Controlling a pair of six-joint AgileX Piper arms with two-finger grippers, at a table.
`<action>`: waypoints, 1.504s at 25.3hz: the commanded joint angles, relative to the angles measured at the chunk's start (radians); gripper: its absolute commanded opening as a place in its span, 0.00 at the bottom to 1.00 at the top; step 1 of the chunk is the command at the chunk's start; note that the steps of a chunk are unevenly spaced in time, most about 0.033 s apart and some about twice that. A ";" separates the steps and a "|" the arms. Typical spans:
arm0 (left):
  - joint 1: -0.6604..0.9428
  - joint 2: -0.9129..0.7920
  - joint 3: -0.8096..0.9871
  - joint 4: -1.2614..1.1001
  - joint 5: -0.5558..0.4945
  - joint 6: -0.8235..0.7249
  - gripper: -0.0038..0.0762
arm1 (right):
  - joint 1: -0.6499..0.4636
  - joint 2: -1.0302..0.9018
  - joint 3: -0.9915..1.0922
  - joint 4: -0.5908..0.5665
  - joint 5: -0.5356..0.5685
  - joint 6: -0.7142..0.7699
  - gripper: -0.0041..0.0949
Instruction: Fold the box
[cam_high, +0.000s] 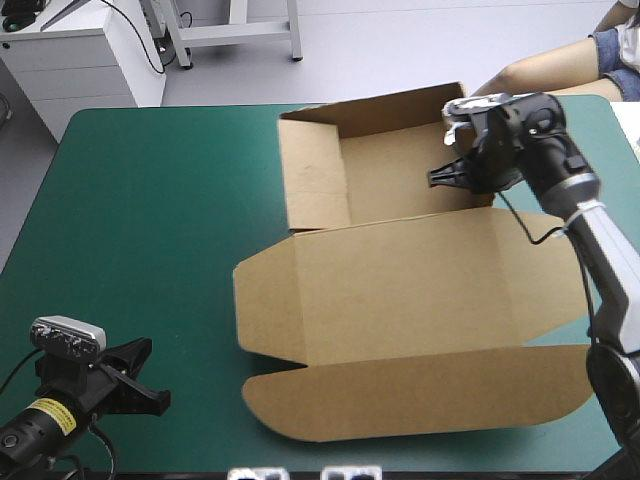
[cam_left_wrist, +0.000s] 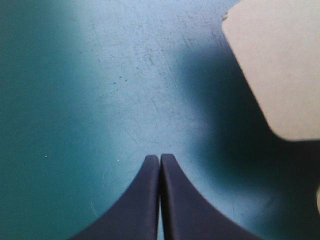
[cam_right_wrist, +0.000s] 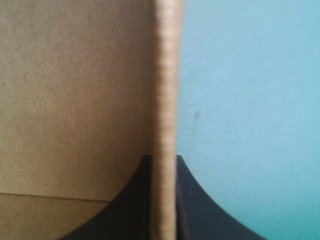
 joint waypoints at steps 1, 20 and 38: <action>-0.004 0.009 -0.026 -0.002 -0.069 0.003 0.04 | -0.107 -0.082 -0.039 -0.056 0.016 -0.030 0.02; -0.004 0.009 -0.026 0.000 -0.063 -0.001 0.04 | -0.598 -0.044 -0.035 0.078 -0.003 -0.194 0.02; -0.004 0.009 0.022 0.003 -0.066 -0.001 0.04 | -0.703 0.209 -0.035 0.284 0.016 -0.260 0.75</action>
